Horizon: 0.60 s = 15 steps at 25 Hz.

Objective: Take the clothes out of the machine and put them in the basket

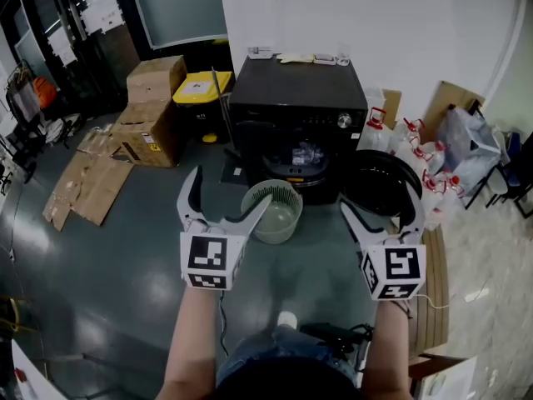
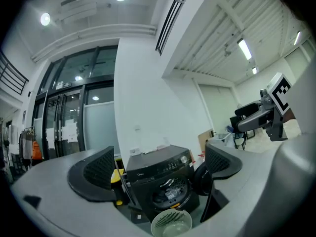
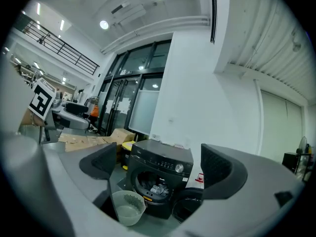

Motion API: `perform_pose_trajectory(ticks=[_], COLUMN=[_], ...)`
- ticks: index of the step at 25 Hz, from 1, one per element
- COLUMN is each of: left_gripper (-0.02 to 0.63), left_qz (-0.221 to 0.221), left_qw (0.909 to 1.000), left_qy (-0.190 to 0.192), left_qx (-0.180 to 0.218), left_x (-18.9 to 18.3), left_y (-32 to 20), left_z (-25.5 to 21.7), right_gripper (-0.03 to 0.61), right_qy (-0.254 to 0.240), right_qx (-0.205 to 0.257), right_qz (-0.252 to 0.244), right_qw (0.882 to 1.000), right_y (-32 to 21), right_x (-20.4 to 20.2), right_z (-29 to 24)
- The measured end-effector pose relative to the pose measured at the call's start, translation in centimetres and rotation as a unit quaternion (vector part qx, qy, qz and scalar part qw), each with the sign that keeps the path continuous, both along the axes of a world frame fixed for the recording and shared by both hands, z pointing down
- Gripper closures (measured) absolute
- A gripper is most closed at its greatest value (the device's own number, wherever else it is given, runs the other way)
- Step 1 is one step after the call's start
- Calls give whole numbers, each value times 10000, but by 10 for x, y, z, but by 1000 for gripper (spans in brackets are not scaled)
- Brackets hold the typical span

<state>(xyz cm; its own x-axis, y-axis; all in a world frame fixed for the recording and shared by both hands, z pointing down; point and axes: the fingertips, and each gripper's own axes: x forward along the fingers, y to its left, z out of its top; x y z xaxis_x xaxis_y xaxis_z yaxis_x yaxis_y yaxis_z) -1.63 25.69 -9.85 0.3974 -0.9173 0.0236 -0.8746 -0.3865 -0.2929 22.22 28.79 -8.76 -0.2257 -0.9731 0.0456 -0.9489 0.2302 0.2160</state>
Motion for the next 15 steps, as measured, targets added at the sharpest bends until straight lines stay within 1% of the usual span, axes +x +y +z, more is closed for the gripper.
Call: perform_pose_trajectory(ticks=[4, 7, 9, 12, 15], left_gripper=[49, 49, 49, 49, 49], left_qz=[-7, -57, -34, 12, 30], left_qw=[9999, 9996, 9994, 9994, 9994], left_qy=[10, 124, 187, 153, 98], left_qx=[-116, -256, -296, -315, -341], left_x=[10, 11, 14, 20, 22], left_y=[-19, -29, -34, -44, -55], left_z=[12, 23, 26, 29, 34], right_gripper=[51, 51, 51, 51, 51], right_qy=[-32, 73, 140, 114, 97], right_qx=[-75, -160, -198, -221, -244], right_qz=[4, -113, -63, 70, 87], right_qw=[10000, 9998, 9997, 9997, 9996], right_y=[-19, -23, -26, -32, -41], right_x=[12, 11, 14, 21, 24], right_z=[8, 17, 23, 27, 29])
